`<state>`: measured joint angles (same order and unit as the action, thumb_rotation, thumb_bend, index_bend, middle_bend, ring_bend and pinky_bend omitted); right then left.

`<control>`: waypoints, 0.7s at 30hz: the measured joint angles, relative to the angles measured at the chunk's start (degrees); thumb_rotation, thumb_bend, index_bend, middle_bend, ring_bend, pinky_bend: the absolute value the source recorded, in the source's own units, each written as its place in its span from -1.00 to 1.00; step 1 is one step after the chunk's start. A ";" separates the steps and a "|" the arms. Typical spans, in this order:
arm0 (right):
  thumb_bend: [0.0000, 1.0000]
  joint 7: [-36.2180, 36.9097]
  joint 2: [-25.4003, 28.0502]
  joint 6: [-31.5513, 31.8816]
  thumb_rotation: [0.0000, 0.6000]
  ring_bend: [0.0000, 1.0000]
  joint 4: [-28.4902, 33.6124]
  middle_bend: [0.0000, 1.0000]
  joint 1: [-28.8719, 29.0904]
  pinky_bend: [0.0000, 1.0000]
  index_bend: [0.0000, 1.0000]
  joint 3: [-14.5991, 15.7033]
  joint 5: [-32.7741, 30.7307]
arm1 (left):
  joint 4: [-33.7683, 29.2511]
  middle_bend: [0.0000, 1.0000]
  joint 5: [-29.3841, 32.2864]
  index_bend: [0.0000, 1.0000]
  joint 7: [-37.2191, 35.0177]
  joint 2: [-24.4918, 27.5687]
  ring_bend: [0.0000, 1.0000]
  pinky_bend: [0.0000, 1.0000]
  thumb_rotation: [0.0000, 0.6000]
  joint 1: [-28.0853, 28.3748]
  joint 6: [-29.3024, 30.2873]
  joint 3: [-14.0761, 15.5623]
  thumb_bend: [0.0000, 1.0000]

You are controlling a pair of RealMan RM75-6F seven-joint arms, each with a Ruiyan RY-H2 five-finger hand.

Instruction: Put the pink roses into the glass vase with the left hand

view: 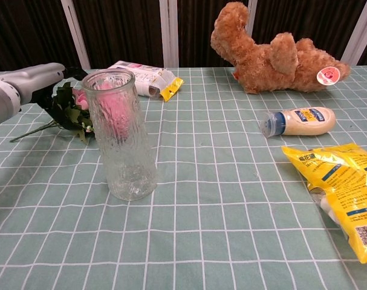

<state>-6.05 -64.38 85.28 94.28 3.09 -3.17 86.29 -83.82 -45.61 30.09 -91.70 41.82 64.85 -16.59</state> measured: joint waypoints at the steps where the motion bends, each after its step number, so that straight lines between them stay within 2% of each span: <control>1: -0.66 -0.22 -0.10 -0.16 1.00 -0.92 -0.03 -0.79 0.06 -1.00 -0.77 0.00 -0.12 | 0.75 -0.88 0.06 -0.76 0.10 -0.64 -1.00 -1.00 1.00 0.33 0.03 -0.10 -0.64; 10: -0.66 -1.35 -0.66 -1.43 1.00 -0.92 -0.11 -0.79 0.56 -1.00 -0.77 0.08 -0.84 | 5.15 -0.88 6.51 -0.77 4.72 -3.95 -1.00 -1.00 1.00 2.83 -1.18 -1.23 -0.65; 17: -0.66 -1.65 -1.00 -1.65 1.00 -0.92 -0.40 -0.79 0.72 -1.00 -0.77 -0.08 -1.35 | 8.40 -0.86 8.55 -0.77 6.75 -6.28 -1.00 -0.99 1.00 4.25 -1.82 -1.26 -0.65; 19: -0.66 -1.76 -1.10 -1.76 1.00 -0.92 -0.49 -0.79 0.75 -1.00 -0.77 -0.07 -1.44 | 9.56 -0.84 8.82 -0.77 6.98 -7.00 -1.00 -0.95 1.00 4.66 -2.13 -1.29 -0.65; 21: -0.66 -1.75 -1.14 -2.00 1.00 -0.92 -0.52 -0.79 0.81 -1.00 -0.77 -0.03 -1.53 | 10.61 -0.77 9.05 -0.73 7.24 -7.73 -0.99 -0.81 1.00 5.07 -2.45 -1.31 -0.62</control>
<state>-7.81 -65.52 83.29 93.76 3.90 -3.21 84.75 -73.21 -36.56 37.33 -99.43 46.89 62.39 -17.90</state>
